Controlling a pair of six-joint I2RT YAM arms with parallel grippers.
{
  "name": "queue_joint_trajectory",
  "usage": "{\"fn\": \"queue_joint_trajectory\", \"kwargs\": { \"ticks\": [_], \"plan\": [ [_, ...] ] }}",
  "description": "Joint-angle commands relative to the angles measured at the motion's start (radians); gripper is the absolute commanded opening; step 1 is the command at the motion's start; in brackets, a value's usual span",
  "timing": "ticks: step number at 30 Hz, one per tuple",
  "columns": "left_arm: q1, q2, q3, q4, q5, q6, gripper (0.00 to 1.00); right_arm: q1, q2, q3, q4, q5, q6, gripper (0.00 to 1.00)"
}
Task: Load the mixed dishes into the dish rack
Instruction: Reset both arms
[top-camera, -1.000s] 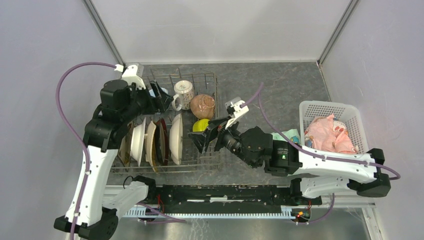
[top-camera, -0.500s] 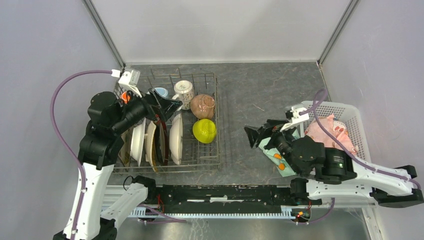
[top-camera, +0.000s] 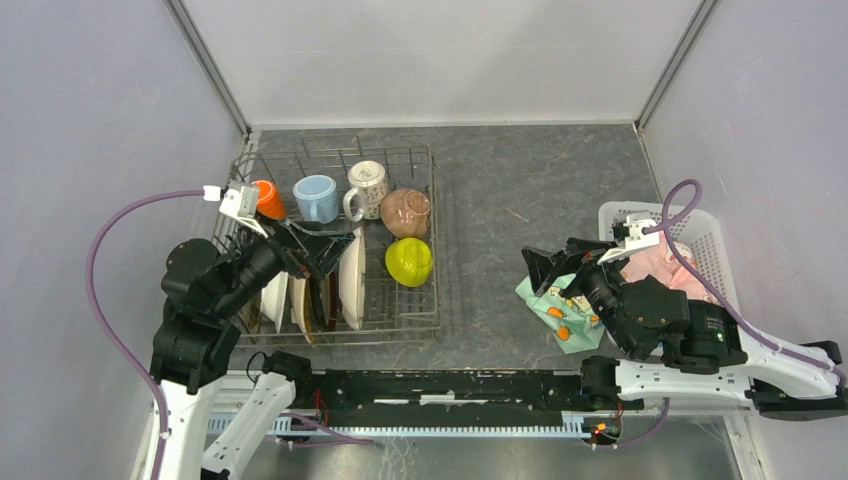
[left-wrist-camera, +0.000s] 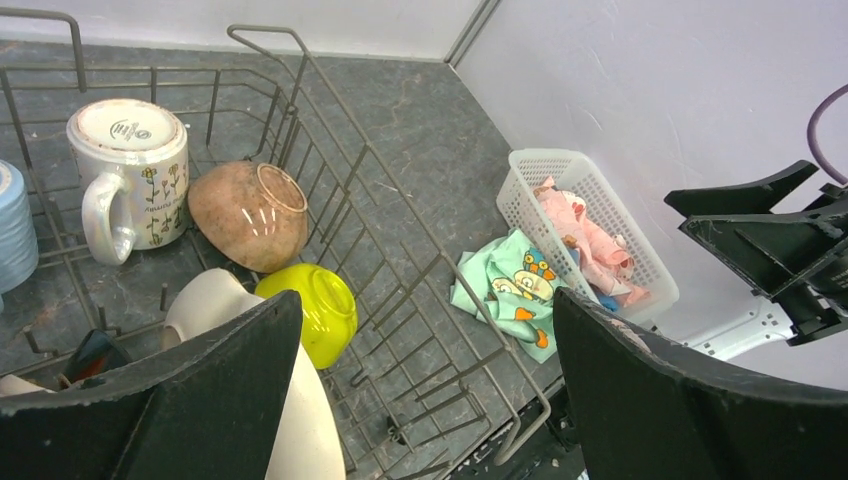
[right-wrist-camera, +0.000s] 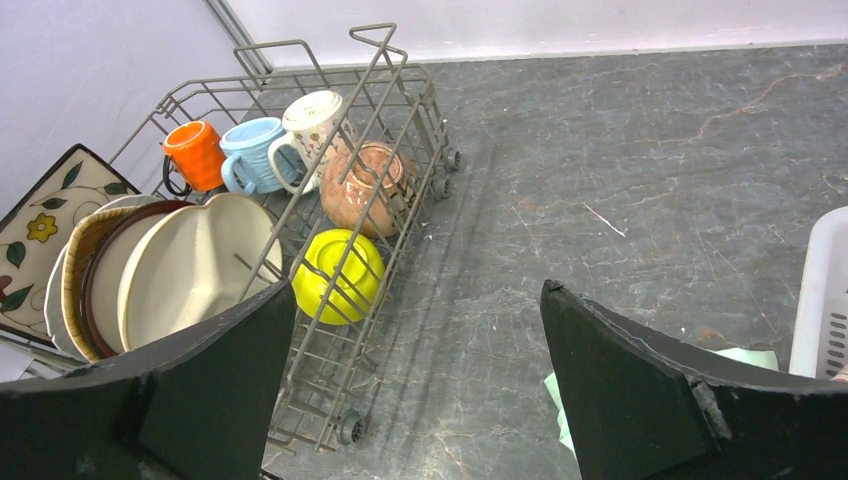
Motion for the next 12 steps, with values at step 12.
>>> {"fn": "queue_joint_trajectory", "kwargs": {
  "ticks": [12],
  "plan": [
    [0.002,0.009,-0.031,0.023,-0.004,-0.038,1.0,0.003,-0.036,-0.022,0.011,-0.008,0.051,0.98]
  ]
}}
